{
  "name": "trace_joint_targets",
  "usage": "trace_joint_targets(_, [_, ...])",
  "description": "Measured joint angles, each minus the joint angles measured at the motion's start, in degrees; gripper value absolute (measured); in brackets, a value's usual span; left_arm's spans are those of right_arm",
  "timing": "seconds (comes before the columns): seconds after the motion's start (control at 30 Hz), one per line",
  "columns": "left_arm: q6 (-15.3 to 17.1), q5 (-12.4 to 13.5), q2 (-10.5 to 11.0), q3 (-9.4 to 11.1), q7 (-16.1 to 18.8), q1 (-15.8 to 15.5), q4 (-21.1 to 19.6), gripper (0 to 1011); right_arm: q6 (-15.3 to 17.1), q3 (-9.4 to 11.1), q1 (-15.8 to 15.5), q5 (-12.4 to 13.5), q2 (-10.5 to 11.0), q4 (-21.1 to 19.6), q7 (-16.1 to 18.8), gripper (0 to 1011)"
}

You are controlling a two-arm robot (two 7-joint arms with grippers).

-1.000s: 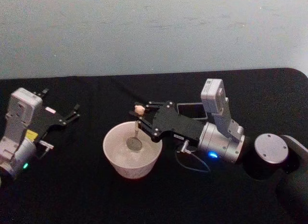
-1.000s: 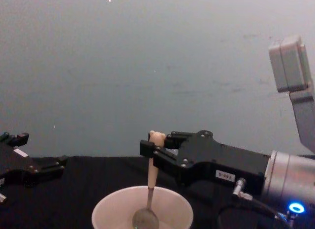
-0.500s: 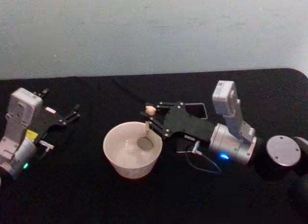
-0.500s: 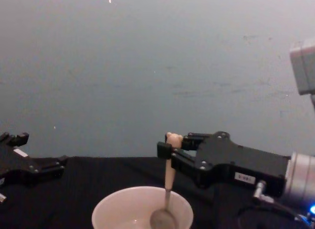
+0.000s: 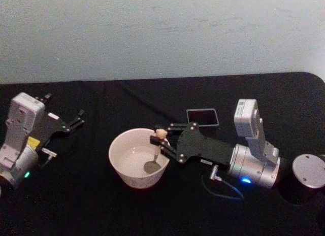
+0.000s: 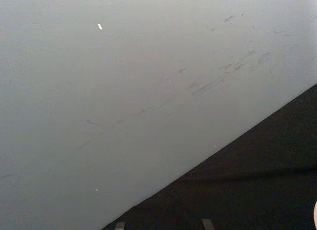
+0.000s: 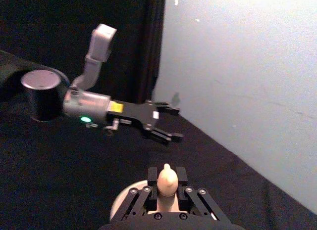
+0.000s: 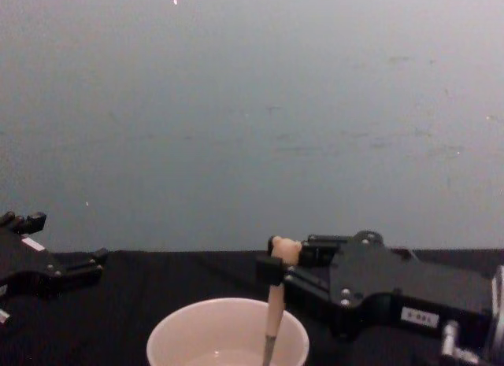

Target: Pick up the stirring spoon with one hand, stir inside the cup, then place it back in its original position.

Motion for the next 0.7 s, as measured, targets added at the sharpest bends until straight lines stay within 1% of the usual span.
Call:
trace_joint_targets(0.17, [0.0,0.0,0.0,0.0,0.0,0.0,0.0,1001,0.4,-1.02,-0.62,0.61,0.14,-1.49,0.87,213])
trace_joint_targets(0.3, [0.0,0.0,0.0,0.0,0.0,0.0,0.0,1001,0.43,-2.02,-0.25,0.66,-0.64,-1.4,1.21,213])
trace_joint_targets(0.4, [0.0,0.0,0.0,0.0,0.0,0.0,0.0,1001,0.26,-3.07,0.77,0.22,-2.12,0.1,1.01,212])
trace_joint_targets(0.43, [0.0,0.0,0.0,0.0,0.0,0.0,0.0,1001,0.26,-3.07,0.77,0.22,-2.12,0.1,1.01,213])
trace_joint_targets(0.47, [0.0,0.0,0.0,0.0,0.0,0.0,0.0,1001,0.06,-3.4,1.4,-0.18,-2.9,1.1,0.7,213])
trace_joint_targets(0.53, [0.0,0.0,0.0,0.0,0.0,0.0,0.0,1001,-0.25,-3.65,2.06,-0.67,-3.71,2.22,0.25,212])
trace_joint_targets(0.57, [0.0,0.0,0.0,0.0,0.0,0.0,0.0,1001,-0.6,-3.82,2.8,-1.13,-4.56,3.4,-0.24,213])
trace_joint_targets(0.7, [0.0,0.0,0.0,0.0,0.0,0.0,0.0,1001,-1.29,-3.85,4.34,-2.05,-6.19,6.11,-1.3,213])
